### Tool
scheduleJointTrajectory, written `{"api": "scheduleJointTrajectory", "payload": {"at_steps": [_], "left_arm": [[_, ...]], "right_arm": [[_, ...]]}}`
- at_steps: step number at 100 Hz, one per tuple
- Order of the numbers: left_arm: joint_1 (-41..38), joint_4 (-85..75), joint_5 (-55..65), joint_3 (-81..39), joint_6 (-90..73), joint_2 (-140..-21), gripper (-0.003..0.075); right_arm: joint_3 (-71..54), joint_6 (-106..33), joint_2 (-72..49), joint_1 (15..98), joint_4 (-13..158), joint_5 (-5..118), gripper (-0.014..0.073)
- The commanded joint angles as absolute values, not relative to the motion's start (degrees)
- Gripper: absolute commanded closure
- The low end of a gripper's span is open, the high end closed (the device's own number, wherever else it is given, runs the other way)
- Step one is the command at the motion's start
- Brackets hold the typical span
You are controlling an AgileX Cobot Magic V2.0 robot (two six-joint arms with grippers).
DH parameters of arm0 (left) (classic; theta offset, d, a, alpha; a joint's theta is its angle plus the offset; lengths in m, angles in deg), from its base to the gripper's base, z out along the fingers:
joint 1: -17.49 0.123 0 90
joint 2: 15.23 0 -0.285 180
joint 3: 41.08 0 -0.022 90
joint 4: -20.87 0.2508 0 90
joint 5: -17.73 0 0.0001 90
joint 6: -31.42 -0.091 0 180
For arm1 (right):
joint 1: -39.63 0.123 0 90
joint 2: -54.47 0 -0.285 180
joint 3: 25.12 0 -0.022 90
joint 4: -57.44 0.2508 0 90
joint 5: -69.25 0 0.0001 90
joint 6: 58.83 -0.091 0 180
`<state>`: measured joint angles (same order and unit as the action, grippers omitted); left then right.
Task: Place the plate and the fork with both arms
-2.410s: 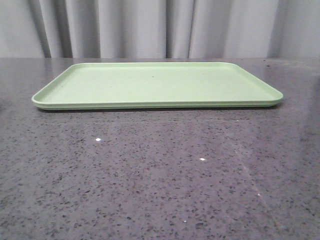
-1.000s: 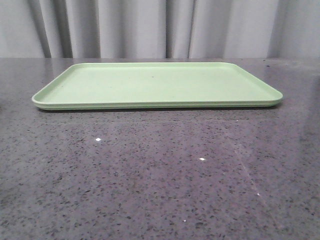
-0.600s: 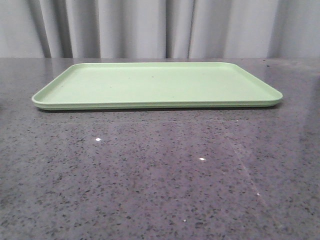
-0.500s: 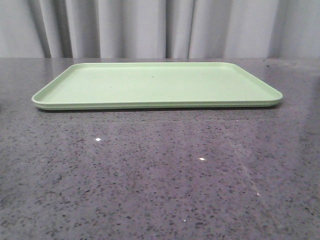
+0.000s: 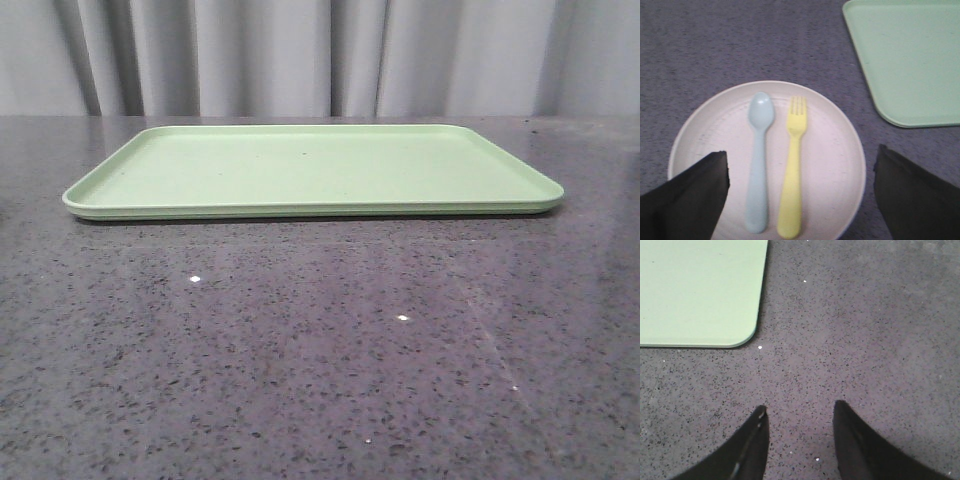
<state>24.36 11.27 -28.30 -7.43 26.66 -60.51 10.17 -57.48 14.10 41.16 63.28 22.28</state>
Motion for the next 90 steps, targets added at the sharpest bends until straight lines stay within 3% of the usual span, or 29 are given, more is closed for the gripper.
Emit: {"api": "scheduleJointTrajectory", "payload": {"at_steps": [1, 31, 90], "left_arm": [[28.2, 12.6, -24.7, -11.4, 26.9, -64.1, 0.0143], [37.0, 12.3, -26.7, -17.2, 18.9, -77.5, 0.0143], [39.7, 14.5, -29.8, -22.1, 16.1, -95.0, 0.0143]], "right_arm": [[8.1, -57.3, 13.4, 40.8, 63.3, 26.4, 0.0265], [8.1, -57.3, 13.4, 40.8, 63.3, 26.4, 0.0265], [8.1, -57.3, 13.4, 40.8, 63.3, 26.4, 0.0265]]}}
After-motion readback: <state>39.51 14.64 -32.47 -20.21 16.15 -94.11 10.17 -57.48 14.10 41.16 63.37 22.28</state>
